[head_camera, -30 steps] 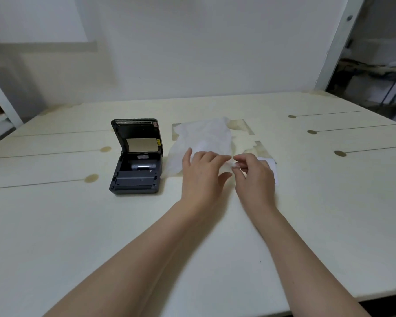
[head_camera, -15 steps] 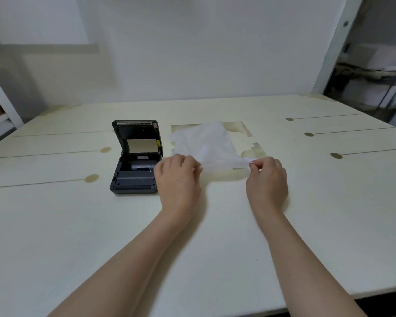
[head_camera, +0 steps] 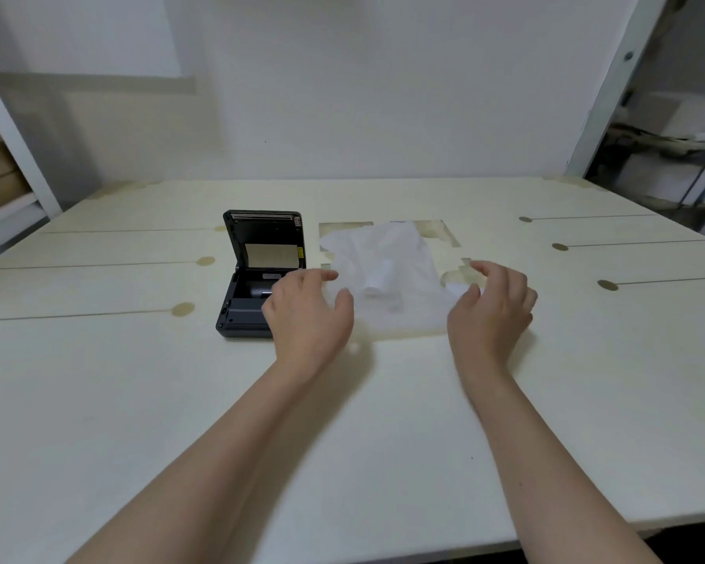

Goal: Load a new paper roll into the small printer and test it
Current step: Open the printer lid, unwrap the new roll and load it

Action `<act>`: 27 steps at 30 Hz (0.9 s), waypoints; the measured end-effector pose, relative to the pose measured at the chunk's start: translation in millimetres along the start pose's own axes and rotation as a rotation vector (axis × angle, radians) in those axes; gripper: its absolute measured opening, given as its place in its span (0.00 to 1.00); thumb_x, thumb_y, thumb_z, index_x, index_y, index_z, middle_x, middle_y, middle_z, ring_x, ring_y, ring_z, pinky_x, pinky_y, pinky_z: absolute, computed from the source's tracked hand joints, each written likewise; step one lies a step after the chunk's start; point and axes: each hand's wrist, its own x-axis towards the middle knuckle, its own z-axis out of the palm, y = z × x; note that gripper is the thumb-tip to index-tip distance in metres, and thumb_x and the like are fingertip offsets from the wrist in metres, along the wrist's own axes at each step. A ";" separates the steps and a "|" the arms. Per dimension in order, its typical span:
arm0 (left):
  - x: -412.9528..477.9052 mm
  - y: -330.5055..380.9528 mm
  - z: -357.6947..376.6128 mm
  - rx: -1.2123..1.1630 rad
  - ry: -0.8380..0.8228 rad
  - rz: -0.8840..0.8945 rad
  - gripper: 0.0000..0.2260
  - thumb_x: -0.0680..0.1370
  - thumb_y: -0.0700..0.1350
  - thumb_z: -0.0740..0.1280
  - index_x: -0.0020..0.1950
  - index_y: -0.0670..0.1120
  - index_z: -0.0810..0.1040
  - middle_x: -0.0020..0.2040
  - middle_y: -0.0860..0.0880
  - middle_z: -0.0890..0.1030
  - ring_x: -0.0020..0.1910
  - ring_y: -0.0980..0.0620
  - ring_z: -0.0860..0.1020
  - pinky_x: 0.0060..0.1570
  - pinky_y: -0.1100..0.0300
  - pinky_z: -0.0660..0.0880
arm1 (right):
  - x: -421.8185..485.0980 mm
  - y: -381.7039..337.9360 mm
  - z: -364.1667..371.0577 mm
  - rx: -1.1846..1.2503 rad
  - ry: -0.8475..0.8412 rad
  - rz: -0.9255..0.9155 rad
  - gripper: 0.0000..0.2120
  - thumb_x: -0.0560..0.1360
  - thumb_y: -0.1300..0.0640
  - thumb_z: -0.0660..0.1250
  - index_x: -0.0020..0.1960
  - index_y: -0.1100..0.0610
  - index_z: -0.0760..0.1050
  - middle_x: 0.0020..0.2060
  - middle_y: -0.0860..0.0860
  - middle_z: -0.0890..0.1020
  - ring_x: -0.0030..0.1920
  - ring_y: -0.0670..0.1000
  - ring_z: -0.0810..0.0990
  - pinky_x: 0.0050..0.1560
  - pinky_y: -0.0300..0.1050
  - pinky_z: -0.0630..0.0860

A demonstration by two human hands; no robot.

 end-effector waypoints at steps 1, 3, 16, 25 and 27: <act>3.9 2.1 0.9 -0.026 -0.007 0.036 0.16 0.78 0.50 0.62 0.64 0.51 0.77 0.66 0.50 0.75 0.70 0.50 0.66 0.69 0.52 0.56 | 1.6 -7.3 0.6 0.020 -0.012 -0.053 0.15 0.74 0.66 0.61 0.58 0.56 0.77 0.57 0.54 0.79 0.59 0.60 0.73 0.51 0.51 0.66; 13.2 6.7 6.3 -0.018 -0.022 0.117 0.17 0.80 0.51 0.61 0.67 0.49 0.76 0.67 0.50 0.76 0.71 0.50 0.68 0.70 0.51 0.57 | 4.8 -20.6 5.8 0.017 -0.139 -0.117 0.14 0.76 0.63 0.60 0.59 0.55 0.78 0.56 0.52 0.81 0.61 0.59 0.73 0.55 0.51 0.66; 76.5 34.6 53.5 0.196 -0.583 0.142 0.35 0.78 0.63 0.58 0.80 0.55 0.47 0.76 0.50 0.68 0.78 0.48 0.58 0.73 0.41 0.33 | 15.3 -0.5 -1.0 -0.115 -0.857 -0.031 0.37 0.75 0.39 0.63 0.78 0.54 0.55 0.73 0.54 0.69 0.74 0.56 0.64 0.70 0.51 0.63; 69.1 32.9 54.8 -0.068 -0.418 0.107 0.13 0.73 0.53 0.69 0.31 0.51 0.72 0.29 0.55 0.73 0.37 0.50 0.74 0.36 0.58 0.67 | 20.9 -2.4 7.3 -0.027 -0.503 -0.119 0.08 0.77 0.54 0.66 0.49 0.56 0.82 0.53 0.51 0.83 0.61 0.56 0.72 0.56 0.48 0.70; 66.6 36.7 52.9 -0.047 -0.417 0.113 0.13 0.75 0.53 0.66 0.32 0.51 0.72 0.29 0.55 0.72 0.34 0.51 0.72 0.32 0.59 0.64 | 18.7 -7.7 6.6 0.063 -0.467 -0.112 0.08 0.79 0.55 0.64 0.51 0.58 0.79 0.54 0.52 0.83 0.59 0.56 0.73 0.55 0.48 0.70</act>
